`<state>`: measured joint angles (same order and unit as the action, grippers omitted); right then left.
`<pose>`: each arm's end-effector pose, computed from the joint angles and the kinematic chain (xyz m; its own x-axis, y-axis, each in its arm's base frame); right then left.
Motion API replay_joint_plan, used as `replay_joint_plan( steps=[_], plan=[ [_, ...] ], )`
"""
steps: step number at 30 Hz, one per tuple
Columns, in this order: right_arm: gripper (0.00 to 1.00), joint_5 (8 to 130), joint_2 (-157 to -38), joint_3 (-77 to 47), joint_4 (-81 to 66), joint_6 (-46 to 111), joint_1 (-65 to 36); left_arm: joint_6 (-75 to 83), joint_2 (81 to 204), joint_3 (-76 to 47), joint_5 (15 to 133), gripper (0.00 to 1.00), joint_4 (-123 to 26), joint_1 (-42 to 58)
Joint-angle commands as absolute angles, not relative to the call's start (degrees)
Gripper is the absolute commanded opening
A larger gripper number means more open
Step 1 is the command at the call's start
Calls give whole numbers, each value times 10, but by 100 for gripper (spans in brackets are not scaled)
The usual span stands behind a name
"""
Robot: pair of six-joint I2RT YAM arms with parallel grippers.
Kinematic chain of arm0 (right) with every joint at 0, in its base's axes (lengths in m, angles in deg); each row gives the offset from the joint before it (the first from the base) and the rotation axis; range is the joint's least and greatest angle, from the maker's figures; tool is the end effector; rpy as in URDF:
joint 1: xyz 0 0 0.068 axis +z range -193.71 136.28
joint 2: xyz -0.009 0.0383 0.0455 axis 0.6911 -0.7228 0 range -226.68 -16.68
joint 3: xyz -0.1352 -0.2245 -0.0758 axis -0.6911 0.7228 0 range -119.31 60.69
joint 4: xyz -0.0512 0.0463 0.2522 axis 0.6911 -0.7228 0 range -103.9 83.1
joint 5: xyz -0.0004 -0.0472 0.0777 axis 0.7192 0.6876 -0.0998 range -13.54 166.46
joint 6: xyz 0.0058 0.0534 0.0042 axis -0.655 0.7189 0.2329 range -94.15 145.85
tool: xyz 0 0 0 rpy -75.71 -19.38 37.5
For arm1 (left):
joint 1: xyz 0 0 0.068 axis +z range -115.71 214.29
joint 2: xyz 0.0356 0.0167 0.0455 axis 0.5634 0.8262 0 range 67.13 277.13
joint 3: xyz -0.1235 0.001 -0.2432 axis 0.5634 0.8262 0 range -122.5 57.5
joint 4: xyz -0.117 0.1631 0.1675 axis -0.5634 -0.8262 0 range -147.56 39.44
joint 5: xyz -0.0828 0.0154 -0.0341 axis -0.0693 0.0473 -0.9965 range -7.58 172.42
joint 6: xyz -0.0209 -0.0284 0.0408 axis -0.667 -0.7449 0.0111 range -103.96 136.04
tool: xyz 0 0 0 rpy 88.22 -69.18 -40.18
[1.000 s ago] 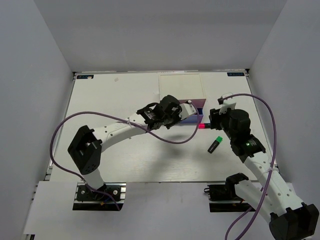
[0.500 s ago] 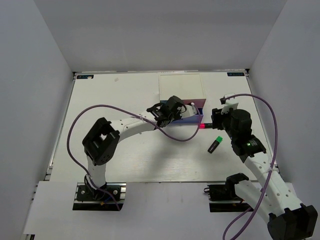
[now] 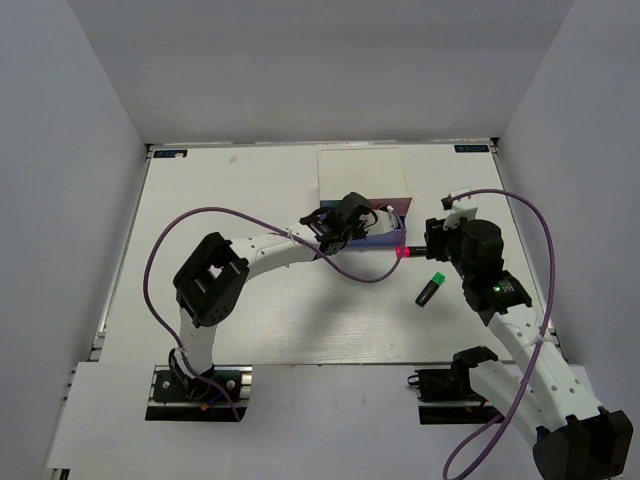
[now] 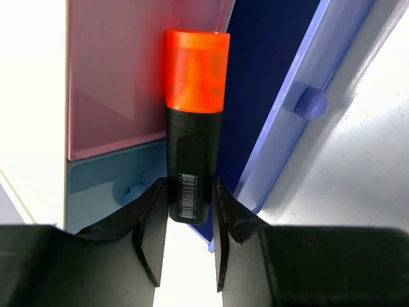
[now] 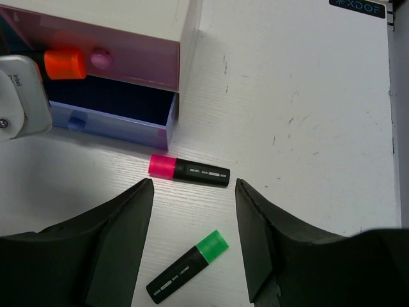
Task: Sort the stationery into containers
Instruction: Place the stationery into the container, then grab a piece of stationery with the right arm
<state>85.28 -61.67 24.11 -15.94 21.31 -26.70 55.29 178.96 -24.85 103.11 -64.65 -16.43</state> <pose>0.1819 0.0501 0.2910 -0.2741 -0.1656 -0.9474 -0.1716 0.9777 -0.1212 0.2874 -0.3315 0.2162 0.0177 0.9133 -0.4070 0.7114 0.2745 0.6469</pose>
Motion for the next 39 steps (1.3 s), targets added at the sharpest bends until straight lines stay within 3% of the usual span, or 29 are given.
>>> replay_joint_plan(
  steps=[1, 4, 13, 24, 27, 29, 31, 34, 35, 37, 38, 39],
  plan=[
    [60, 850, -613, 244, -138, 222, -273, 559, 1773, -256, 1061, 33, -612, -162],
    [60, 849, -614, 243, -138, 222, -273, 559, 1773, -256, 1062, 43, -607, -162],
    [60, 846, -612, 247, -141, 222, -275, 559, 1778, -256, 1067, 53, -601, -162],
    [60, 855, -620, 248, -139, 212, -280, 535, 1745, -250, 1083, 55, -596, -175],
    [56, 824, -628, 257, -145, 193, -289, 469, 1717, -256, 1059, 53, -637, -180],
    [46, 794, -633, 261, -157, 158, -295, 415, 1678, -262, 1027, 55, -663, -180],
    [36, 729, -641, 267, -170, 128, -305, 336, 1626, -239, 1003, 67, -687, -180],
    [34, 660, -654, 266, -186, 72, -318, 221, 1574, -198, 987, 91, -703, -180],
    [38, 635, -667, 266, -200, 64, -325, 195, 1541, -186, 976, 99, -703, -174],
    [48, 599, -679, 257, -210, 37, -335, 113, 1508, -151, 966, 99, -721, -169],
    [62, 580, -698, 255, -227, 19, -344, 93, 1492, -136, 966, 99, -721, -169],
    [69, 565, -705, 249, -231, 9, -348, 75, 1456, -100, 966, 99, -705, -169]
  ],
)
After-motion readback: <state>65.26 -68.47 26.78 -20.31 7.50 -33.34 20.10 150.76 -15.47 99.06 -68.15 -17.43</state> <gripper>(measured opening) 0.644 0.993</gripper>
